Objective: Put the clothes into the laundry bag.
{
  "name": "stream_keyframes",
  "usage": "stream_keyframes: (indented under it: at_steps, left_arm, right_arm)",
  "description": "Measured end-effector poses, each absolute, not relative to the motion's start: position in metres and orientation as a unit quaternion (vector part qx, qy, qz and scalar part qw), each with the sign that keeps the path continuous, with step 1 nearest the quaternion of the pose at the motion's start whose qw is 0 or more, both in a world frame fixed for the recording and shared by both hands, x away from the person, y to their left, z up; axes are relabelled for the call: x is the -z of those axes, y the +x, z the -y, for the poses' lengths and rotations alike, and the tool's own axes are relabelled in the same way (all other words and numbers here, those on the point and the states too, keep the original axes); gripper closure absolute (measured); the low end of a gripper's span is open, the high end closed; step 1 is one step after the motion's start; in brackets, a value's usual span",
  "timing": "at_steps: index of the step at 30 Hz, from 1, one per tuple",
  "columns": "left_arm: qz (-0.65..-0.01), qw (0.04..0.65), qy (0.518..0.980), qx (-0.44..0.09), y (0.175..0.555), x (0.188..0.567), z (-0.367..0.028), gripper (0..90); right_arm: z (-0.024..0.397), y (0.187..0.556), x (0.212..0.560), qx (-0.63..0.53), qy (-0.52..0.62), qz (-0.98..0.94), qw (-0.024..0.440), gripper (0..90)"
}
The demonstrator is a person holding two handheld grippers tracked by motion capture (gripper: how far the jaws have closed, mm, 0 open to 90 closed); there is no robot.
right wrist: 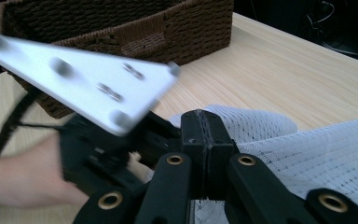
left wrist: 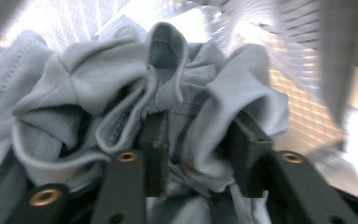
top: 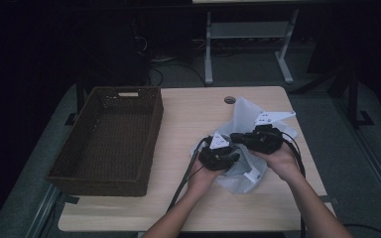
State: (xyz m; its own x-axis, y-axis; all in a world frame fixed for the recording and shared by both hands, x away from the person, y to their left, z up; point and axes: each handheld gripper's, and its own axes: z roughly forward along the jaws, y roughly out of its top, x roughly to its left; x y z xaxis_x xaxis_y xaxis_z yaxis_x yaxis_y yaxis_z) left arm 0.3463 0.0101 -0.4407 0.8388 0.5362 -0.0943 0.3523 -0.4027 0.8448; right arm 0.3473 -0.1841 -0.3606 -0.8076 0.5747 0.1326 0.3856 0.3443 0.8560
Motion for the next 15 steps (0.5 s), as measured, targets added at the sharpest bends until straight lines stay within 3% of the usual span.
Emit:
stream_keyframes:
  at_steps: [7, 15]
  left_arm:
    - [-0.254, 0.466, 0.843, -0.083, 0.333, 0.415, -0.049, 40.6]
    - [-0.267, 0.42, 0.865, -0.063, 0.329, 0.446, -0.072, 35.3]
  right_arm:
    - [0.186, 0.349, 0.362, -0.489, 0.297, -0.814, 0.097, 88.6]
    - [0.184, 0.35, 0.365, -0.484, 0.299, -0.817, 0.095, 88.6]
